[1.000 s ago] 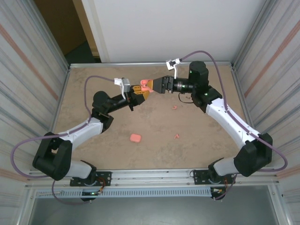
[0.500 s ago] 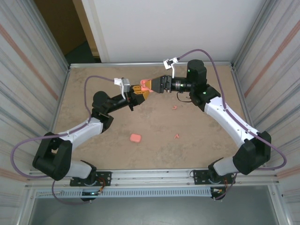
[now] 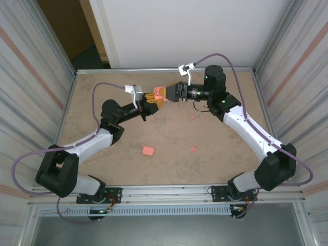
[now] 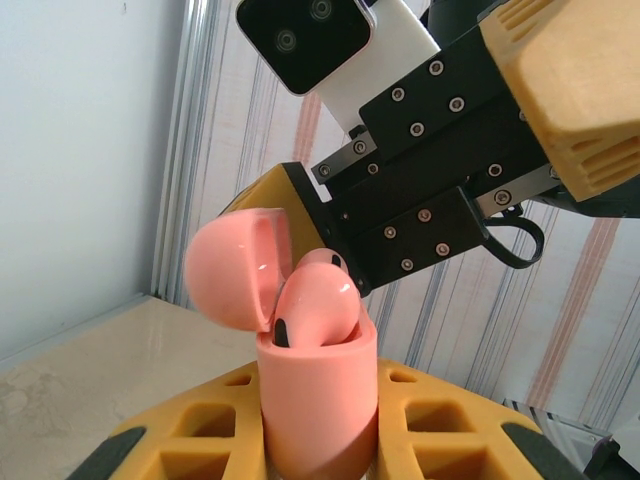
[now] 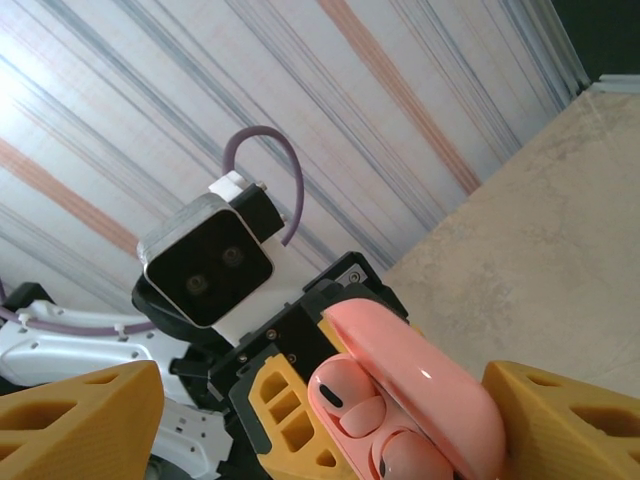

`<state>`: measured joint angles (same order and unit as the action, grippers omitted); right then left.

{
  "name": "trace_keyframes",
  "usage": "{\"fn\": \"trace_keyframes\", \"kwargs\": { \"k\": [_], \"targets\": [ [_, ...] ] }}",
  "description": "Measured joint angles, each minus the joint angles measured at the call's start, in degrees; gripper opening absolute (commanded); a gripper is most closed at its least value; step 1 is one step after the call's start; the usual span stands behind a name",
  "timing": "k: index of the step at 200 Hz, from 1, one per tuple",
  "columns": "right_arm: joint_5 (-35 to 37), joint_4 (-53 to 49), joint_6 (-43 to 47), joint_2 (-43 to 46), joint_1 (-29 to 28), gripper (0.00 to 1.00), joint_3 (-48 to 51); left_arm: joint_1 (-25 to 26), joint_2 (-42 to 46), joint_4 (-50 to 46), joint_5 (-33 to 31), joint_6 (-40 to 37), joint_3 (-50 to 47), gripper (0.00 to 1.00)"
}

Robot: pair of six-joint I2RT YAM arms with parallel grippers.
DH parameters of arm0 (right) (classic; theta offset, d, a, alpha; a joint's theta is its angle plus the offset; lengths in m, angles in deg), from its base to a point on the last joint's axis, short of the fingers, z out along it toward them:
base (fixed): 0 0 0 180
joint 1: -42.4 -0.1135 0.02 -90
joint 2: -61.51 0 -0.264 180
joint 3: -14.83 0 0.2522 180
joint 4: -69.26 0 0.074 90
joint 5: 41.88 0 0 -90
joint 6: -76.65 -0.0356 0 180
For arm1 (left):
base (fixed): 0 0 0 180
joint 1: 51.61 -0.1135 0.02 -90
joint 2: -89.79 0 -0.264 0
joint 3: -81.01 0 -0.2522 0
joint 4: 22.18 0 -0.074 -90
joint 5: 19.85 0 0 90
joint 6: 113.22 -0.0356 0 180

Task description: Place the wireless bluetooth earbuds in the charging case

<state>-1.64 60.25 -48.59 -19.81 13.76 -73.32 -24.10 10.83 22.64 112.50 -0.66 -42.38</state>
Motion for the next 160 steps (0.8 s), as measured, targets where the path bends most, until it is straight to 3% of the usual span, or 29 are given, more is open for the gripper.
{"fn": "trace_keyframes", "kwargs": {
  "k": [160],
  "targets": [
    [0.2, -0.1, 1.4, 0.0, 0.2, 0.62, 0.0, 0.1, 0.1, -0.2, 0.1, -0.2, 0.3, 0.00]
  ]
}}
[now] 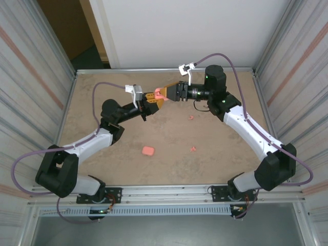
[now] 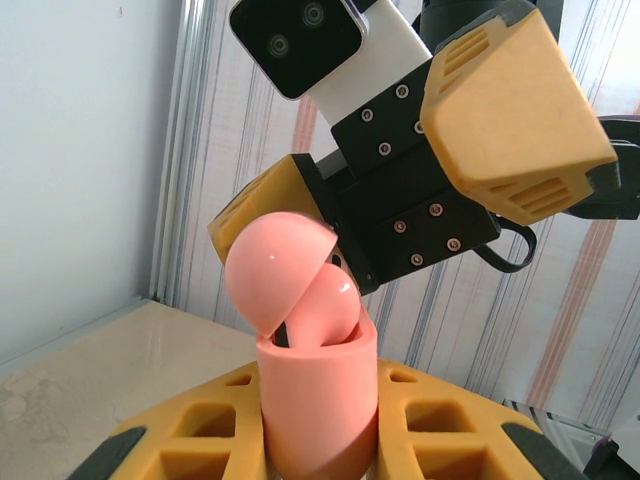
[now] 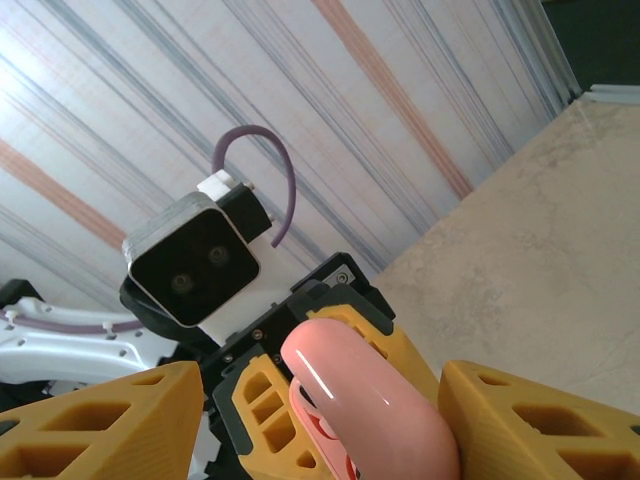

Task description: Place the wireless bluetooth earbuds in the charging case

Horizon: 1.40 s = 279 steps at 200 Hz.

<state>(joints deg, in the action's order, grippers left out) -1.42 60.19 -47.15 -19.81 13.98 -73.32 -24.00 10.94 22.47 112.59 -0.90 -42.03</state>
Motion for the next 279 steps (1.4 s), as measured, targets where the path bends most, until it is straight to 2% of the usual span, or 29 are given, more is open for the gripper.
{"fn": "trace_keyframes", "kwargs": {
  "k": [166, 190, 235, 279],
  "targets": [
    [0.2, -1.8, 6.3, 1.6, -0.1, 0.62, 0.8, 0.5, 0.0, 0.1, 0.4, 0.0, 0.1, 0.00],
    [1.4, -3.1, 7.5, 2.3, -0.1, 0.68, 1.0, 0.5, 0.0, -0.3, 0.3, 0.0, 0.1, 0.00],
    [4.5, -6.1, 8.3, 3.5, 0.5, 0.85, 1.1, 0.5, 0.0, -1.2, -0.2, 0.0, 0.1, 0.00],
    [7.7, -9.3, 8.9, 3.6, 2.7, 0.88, 1.1, 0.5, 0.9, -3.0, -0.8, -0.5, 0.1, 0.00]
  ]
}}
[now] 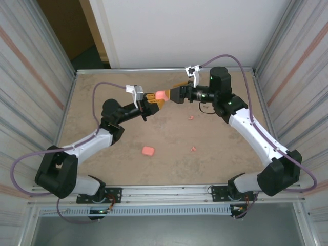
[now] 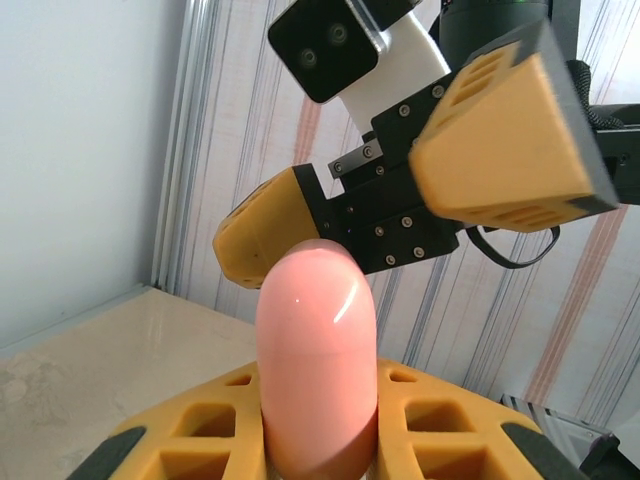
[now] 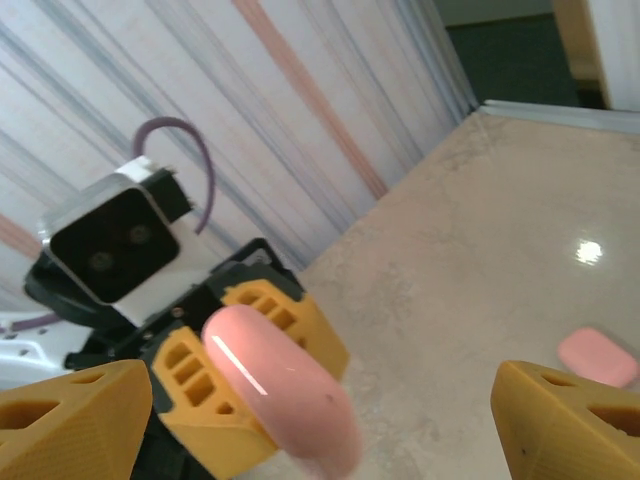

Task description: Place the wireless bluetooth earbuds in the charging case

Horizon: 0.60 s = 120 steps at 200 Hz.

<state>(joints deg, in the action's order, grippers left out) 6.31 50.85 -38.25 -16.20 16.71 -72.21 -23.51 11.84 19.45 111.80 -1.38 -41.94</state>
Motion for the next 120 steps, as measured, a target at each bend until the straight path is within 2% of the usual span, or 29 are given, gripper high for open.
{"fn": "trace_keyframes", "kwargs": {
  "k": [42, 120],
  "targets": [
    [3.2, -2.5, 0.2, 2.1, 2.3, 0.88, 1.9, -1.7, 2.4, -4.9, -2.0, -1.0, 0.0, 0.00],
    [10.2, -6.3, -0.1, 3.7, 6.2, 0.92, 3.9, -11.8, 2.8, -20.3, -3.4, 4.6, -4.0, 0.00]
  ]
}}
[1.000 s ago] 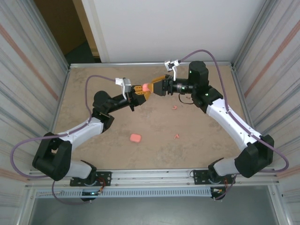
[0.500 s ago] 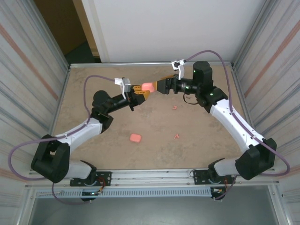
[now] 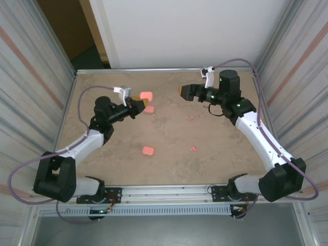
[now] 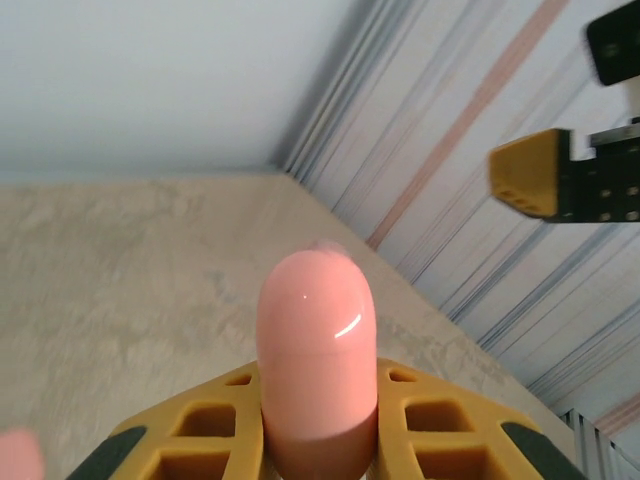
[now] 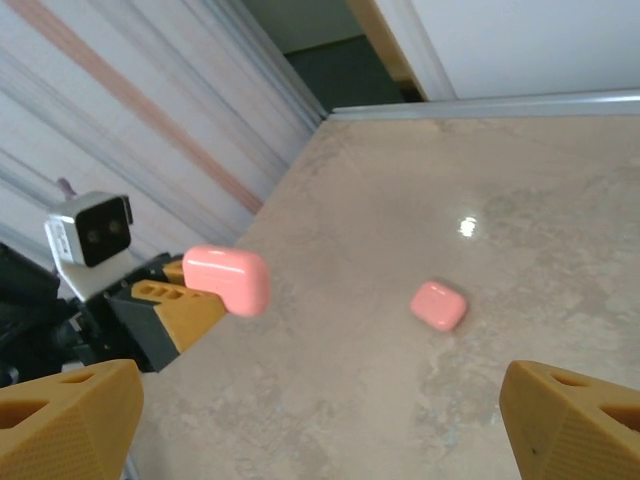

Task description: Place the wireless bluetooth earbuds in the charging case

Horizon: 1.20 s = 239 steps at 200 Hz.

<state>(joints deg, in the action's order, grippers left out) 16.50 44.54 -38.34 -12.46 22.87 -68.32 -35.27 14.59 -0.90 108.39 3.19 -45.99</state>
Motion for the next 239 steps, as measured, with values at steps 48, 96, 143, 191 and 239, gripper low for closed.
{"fn": "trace_keyframes", "kwargs": {
  "k": [48, 96, 143, 191, 239],
  "targets": [
    [0.6, -0.3, 0.0, 0.0, 1.2, 0.92, 1.0, -2.3, -1.7, -9.6, -0.5, 2.0, -1.2, 0.00],
    [0.8, -0.3, -0.2, 0.0, 2.0, 0.91, 2.6, -2.4, -7.4, -13.2, -0.7, 4.1, -1.7, 0.00],
    [2.1, -0.3, -0.2, 1.3, 2.7, 0.91, 4.1, -2.4, -16.2, -14.1, -0.5, 6.5, -0.9, 0.00],
    [3.3, -1.2, -0.2, 3.1, 3.5, 0.91, 5.6, -1.6, -23.0, -14.7, -0.4, 7.8, 3.2, 0.00],
    [3.6, -1.6, -0.2, 3.7, 3.6, 0.91, 5.9, -0.1, -26.3, -16.9, -0.7, 7.9, 5.5, 0.06]
  ]
}}
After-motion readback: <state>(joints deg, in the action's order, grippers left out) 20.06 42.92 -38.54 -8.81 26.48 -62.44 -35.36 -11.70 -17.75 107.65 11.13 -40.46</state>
